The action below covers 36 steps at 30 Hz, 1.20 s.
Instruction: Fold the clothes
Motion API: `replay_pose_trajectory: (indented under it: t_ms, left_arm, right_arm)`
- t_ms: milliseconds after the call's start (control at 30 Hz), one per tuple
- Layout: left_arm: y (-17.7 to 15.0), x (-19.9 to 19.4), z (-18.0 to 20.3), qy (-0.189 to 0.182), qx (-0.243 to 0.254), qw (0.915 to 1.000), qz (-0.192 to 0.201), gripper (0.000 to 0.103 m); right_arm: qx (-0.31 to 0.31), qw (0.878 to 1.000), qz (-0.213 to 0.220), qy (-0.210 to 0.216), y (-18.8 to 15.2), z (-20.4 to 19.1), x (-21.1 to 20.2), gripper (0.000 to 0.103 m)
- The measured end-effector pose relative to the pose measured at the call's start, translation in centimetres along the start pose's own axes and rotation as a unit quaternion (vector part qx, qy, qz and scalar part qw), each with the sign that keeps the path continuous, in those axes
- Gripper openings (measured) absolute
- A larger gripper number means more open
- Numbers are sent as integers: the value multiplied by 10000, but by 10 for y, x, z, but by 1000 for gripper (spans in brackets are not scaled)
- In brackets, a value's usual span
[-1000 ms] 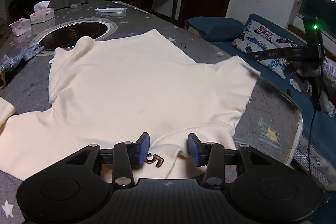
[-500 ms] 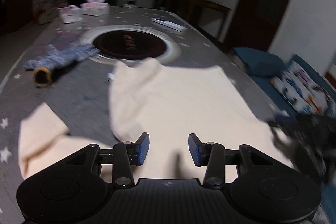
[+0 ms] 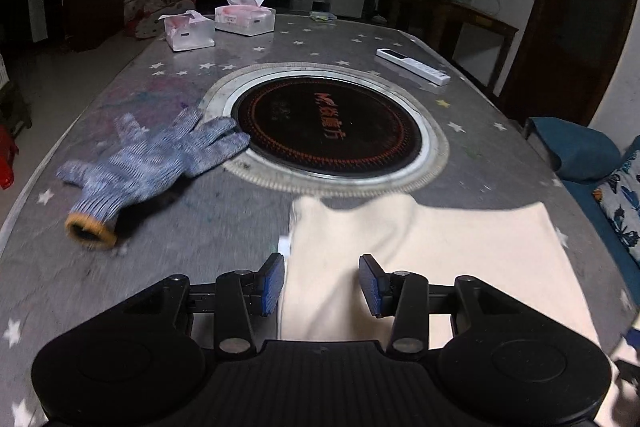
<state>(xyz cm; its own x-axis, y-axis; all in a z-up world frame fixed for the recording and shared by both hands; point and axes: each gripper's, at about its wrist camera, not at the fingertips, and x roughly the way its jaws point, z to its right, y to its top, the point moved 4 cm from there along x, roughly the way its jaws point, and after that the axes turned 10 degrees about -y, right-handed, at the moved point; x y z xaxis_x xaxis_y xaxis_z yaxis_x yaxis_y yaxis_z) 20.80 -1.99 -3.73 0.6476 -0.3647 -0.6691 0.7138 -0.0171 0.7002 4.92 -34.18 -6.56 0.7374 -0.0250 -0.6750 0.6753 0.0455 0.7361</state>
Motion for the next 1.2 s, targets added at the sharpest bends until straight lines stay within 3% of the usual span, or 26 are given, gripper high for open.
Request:
replay_pose_trajectory:
  t_ms: [167, 300, 400, 500, 600, 667, 800, 967, 1200]
  left_arm:
    - [9, 27, -7, 141, -17, 9999, -46, 37]
    - [10, 36, -10, 266, 296, 9992, 1, 12]
    - [16, 38, -25, 503, 179, 9985, 139, 11]
    - [21, 37, -34, 601, 93, 9980, 176, 11]
    - [22, 33, -38, 691, 15, 9975, 155, 26]
    - [21, 25, -40, 596, -63, 9981, 157, 27]
    - [12, -8, -45, 580, -120, 9980, 204, 41]
    - [-2, -63, -64, 731, -223, 9965, 342, 46]
    - [-36, -120, -107, 1025, -671, 9911, 515, 46]
  right_arm:
    - [40, 10000, 52, 15, -2, 0, -1, 64]
    - [52, 10000, 72, 24, -2, 1, -1, 68]
    - [38, 9999, 94, 7, -3, 1, 0, 72]
    - [-9, 9999, 120, -54, -4, 0, 1, 77]
    - [30, 9999, 124, -91, -5, 2, 1, 84]
    - [55, 9998, 106, -126, -5, 3, 3, 87]
    - [101, 9997, 52, -224, -7, 5, 5, 97]
    - [67, 9996, 38, -271, -8, 6, 6, 103]
    - [59, 9993, 143, -331, -12, 4, 6, 103]
